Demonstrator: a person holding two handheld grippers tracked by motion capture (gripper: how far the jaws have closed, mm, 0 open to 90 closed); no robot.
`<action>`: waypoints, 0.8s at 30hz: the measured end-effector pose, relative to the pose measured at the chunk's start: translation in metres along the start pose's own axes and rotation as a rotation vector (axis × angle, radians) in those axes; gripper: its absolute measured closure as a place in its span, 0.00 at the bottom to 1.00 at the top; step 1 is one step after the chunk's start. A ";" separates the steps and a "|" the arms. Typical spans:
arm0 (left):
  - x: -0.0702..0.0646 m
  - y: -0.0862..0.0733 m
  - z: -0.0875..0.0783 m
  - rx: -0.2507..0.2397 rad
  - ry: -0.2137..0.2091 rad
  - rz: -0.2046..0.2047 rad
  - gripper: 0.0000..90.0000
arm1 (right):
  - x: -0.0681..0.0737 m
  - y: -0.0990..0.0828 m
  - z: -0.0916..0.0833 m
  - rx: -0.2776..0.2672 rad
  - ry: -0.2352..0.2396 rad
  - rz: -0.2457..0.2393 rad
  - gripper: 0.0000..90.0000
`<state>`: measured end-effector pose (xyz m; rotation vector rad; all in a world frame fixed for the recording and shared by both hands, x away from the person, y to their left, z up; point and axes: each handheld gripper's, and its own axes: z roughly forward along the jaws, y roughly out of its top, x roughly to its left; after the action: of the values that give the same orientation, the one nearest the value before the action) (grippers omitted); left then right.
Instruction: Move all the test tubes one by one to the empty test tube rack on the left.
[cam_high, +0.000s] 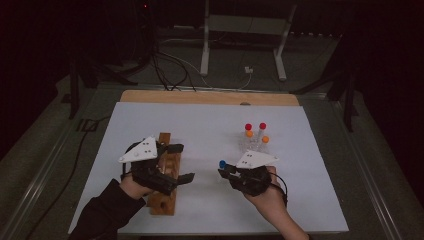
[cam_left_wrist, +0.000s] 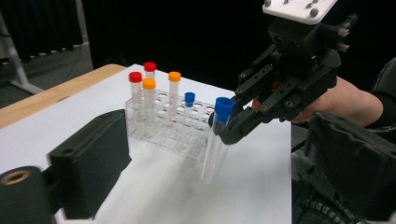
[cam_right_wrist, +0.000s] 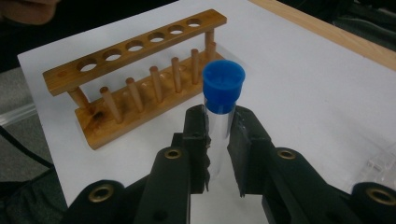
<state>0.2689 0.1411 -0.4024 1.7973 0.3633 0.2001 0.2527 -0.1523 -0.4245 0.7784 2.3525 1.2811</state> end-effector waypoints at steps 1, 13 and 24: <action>-0.001 0.001 0.004 0.006 0.002 0.006 0.12 | 0.001 0.001 0.000 -0.001 0.008 -0.001 0.85; -0.011 0.004 0.039 0.048 -0.073 0.041 0.34 | 0.012 -0.001 0.004 0.016 0.038 -0.020 0.85; -0.014 0.002 0.055 0.103 -0.088 0.072 0.57 | 0.016 0.000 0.004 0.014 0.057 -0.023 0.85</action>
<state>0.2734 0.0858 -0.4134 1.9158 0.2508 0.1541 0.2424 -0.1401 -0.4271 0.7257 2.4102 1.2947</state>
